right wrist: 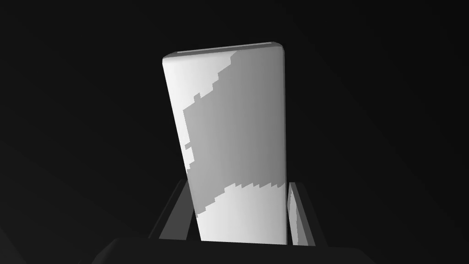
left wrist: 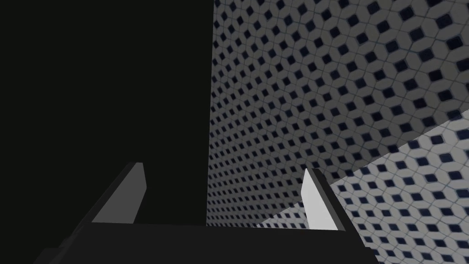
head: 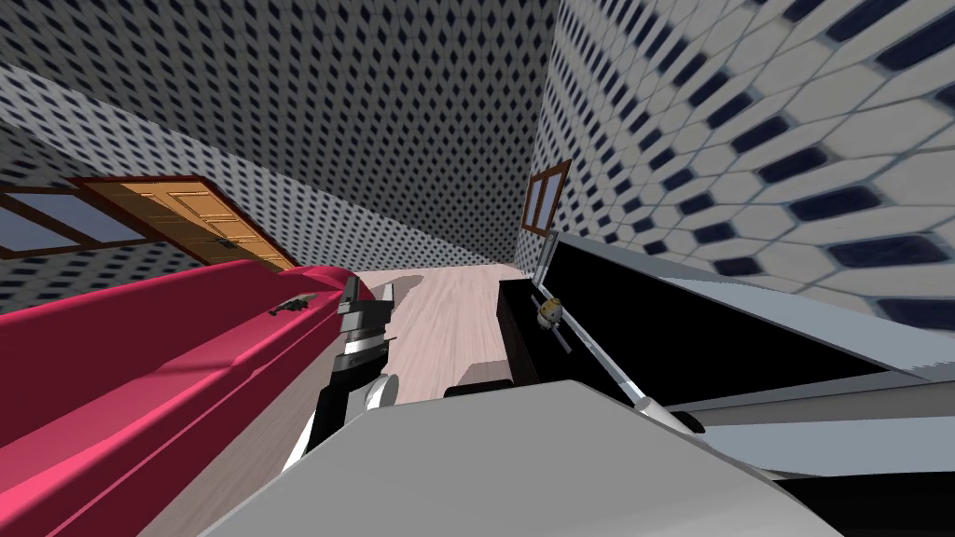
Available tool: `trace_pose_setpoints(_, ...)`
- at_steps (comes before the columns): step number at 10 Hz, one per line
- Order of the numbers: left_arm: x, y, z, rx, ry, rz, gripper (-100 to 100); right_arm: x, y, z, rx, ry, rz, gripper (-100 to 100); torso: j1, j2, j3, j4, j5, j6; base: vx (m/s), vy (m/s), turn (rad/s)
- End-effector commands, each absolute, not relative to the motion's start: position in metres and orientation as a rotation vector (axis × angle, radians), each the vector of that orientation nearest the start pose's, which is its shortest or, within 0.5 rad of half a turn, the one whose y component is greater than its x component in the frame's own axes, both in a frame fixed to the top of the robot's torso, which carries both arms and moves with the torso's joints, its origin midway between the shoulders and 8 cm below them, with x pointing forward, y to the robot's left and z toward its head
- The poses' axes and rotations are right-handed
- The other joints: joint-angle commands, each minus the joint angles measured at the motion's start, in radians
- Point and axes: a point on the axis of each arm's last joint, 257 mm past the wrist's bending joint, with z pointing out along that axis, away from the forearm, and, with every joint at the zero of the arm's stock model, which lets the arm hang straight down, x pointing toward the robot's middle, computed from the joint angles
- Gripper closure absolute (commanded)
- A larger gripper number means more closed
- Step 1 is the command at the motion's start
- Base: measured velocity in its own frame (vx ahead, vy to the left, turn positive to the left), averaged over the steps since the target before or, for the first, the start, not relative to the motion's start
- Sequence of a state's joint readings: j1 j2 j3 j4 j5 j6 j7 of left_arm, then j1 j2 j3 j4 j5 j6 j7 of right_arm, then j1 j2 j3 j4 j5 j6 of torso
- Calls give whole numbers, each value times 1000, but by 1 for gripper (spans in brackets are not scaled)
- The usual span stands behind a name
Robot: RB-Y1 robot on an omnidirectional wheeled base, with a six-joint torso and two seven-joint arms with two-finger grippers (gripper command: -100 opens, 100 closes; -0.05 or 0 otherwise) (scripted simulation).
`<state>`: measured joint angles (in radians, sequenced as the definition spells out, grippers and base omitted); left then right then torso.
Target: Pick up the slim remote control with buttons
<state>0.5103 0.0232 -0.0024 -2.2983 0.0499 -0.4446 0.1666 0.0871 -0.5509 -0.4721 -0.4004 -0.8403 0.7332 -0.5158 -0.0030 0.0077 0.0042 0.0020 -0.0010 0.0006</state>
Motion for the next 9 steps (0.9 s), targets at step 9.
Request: trace_pose_setpoints(9, 348, 284, 19, -777, 583, -1477, 0, 77, -556, -592, -3158, 356, -71, 100, 1, -2, -1, 0, 0, 0, -80, -8, 107)
